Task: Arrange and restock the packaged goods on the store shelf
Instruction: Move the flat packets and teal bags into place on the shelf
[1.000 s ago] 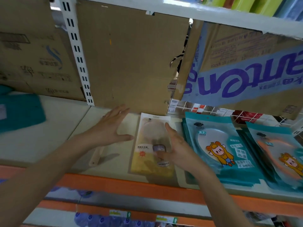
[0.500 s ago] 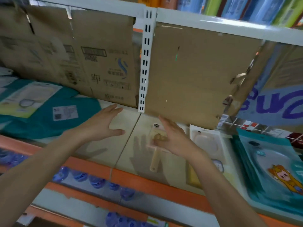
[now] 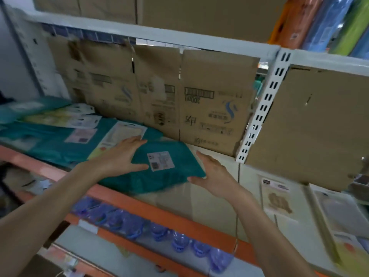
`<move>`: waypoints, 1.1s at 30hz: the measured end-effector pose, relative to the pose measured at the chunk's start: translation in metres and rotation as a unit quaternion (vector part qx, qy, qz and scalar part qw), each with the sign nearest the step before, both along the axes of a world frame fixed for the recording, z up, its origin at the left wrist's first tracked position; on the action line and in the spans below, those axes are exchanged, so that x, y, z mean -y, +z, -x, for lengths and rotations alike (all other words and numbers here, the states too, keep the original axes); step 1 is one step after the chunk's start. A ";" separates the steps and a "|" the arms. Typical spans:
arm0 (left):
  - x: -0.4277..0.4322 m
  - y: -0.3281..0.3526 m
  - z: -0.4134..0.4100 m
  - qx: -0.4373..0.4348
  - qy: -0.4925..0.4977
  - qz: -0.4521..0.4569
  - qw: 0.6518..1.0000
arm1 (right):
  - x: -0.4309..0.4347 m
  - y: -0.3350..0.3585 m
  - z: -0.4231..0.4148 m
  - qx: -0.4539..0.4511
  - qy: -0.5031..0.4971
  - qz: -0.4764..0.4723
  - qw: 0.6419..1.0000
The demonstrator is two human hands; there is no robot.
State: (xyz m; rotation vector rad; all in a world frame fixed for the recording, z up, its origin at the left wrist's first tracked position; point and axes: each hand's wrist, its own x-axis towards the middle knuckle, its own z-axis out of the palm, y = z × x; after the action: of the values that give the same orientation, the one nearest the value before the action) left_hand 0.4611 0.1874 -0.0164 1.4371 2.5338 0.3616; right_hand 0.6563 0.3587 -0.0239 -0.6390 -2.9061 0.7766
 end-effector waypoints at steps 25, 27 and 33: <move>-0.084 -0.036 0.236 0.131 0.009 0.202 0.970 | -0.055 -0.045 0.206 0.159 0.025 0.054 0.985; -0.088 -0.039 0.251 0.150 0.001 0.224 0.963 | -0.057 -0.046 0.210 0.171 0.022 0.053 0.984; -0.102 -0.039 0.269 0.080 -0.089 0.189 0.975 | -0.056 -0.046 0.214 0.177 -0.011 0.054 0.983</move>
State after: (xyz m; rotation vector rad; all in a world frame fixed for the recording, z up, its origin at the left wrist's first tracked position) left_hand 0.1917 0.2893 -0.0552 1.4047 2.1775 -0.0353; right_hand 0.4423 0.4143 -0.0699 -0.9027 -3.1800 0.9068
